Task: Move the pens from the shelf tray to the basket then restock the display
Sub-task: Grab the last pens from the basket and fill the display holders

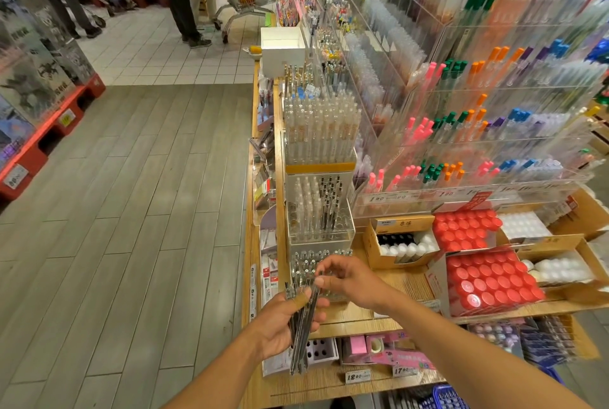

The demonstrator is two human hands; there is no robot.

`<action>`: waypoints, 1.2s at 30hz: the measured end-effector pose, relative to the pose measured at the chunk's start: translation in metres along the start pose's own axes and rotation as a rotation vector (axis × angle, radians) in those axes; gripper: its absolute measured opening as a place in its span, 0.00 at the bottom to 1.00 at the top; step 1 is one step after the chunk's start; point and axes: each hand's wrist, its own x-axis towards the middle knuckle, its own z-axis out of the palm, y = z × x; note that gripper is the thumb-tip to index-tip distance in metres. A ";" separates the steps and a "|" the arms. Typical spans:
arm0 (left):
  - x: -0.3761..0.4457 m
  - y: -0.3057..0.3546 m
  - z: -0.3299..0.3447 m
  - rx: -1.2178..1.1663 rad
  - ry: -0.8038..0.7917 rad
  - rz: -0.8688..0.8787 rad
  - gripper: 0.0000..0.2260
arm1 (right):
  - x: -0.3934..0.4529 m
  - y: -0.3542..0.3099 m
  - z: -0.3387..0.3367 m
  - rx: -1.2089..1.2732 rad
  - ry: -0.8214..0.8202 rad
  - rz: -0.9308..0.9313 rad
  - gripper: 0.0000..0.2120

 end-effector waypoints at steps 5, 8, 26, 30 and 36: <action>0.001 0.002 0.004 0.032 0.061 0.010 0.19 | -0.001 -0.002 0.001 0.084 0.078 -0.002 0.04; 0.000 0.003 0.004 0.045 0.152 0.014 0.18 | 0.001 -0.007 -0.007 -0.006 0.131 -0.038 0.05; -0.001 -0.001 -0.002 0.059 0.338 0.002 0.12 | 0.007 0.001 -0.015 -0.712 0.258 -0.295 0.08; -0.003 -0.001 0.001 0.063 0.336 -0.014 0.12 | 0.011 0.010 -0.011 -0.739 0.237 -0.234 0.08; -0.004 -0.002 0.003 0.061 0.325 -0.023 0.12 | 0.014 0.019 -0.004 -0.810 0.202 -0.187 0.07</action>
